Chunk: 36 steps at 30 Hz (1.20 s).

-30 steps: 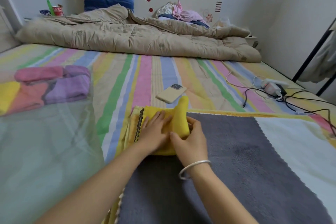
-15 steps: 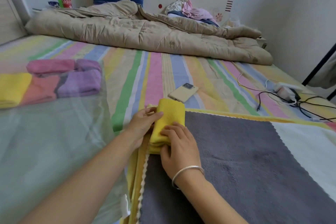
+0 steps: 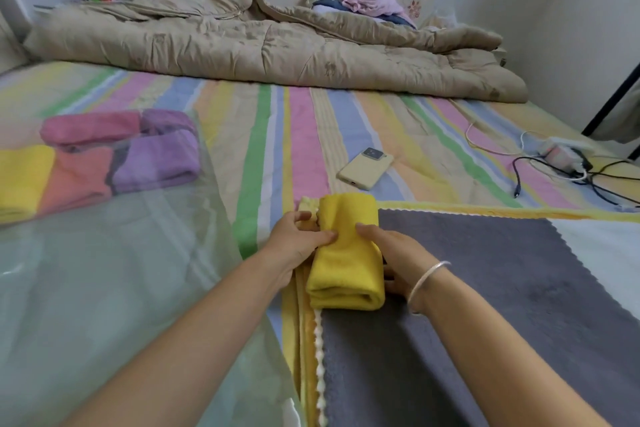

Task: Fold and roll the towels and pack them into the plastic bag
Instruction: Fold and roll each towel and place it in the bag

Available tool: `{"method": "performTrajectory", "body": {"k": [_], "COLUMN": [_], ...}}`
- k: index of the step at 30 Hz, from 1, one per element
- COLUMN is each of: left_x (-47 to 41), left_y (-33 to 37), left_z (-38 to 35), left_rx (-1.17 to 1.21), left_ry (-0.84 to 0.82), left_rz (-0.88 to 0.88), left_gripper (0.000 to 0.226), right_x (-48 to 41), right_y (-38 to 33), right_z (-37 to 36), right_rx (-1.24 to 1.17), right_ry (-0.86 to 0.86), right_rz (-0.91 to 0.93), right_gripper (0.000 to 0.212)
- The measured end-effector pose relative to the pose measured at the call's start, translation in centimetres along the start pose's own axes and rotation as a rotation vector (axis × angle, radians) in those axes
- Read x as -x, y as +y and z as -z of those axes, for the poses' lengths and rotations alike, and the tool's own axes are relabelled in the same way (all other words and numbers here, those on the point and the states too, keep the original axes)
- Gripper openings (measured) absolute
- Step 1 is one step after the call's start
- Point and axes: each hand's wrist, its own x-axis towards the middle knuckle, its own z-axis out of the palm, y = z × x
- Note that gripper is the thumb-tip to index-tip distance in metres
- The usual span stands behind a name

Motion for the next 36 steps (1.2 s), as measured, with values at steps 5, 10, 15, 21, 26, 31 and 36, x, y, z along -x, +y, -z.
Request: {"method": "performTrajectory", "body": {"k": [5, 10, 15, 21, 26, 31, 36], "left_x": [1.2, 6.1, 12.3, 19.2, 22.3, 23.7, 24.6], "left_y": [1.4, 5.7, 5.0, 0.1, -3.0, -4.4, -4.2], "left_z": [1.0, 4.8, 11.6, 18.9, 22.3, 24.2, 23.4], "left_rx": [-0.067, 0.019, 0.041, -0.228, -0.222, -0.11, 0.075], "left_ry": [0.03, -0.19, -0.299, -0.007, 0.117, 0.297, 0.307], "left_rz": [0.031, 0.147, 0.166, 0.072, 0.054, 0.031, 0.027], "left_gripper": [0.089, 0.089, 0.072, 0.033, 0.024, 0.025, 0.025], "right_x": [1.6, 6.5, 11.3, 13.2, 13.5, 16.0, 19.1], "right_y": [0.1, -0.7, -0.2, 3.6, 6.7, 7.7, 8.2], "right_z": [-1.8, -3.4, -8.6, -17.1, -22.4, -24.4, -24.6], "right_rx": [0.021, -0.26, -0.169, 0.132, 0.54, 0.491, 0.782], "right_ry": [0.082, -0.107, -0.319, -0.33, -0.181, -0.189, -0.191], "right_rz": [0.143, 0.281, 0.34, 0.078, 0.439, 0.593, 0.724], "right_gripper": [0.053, 0.044, 0.041, 0.057, 0.035, 0.073, 0.087]}}
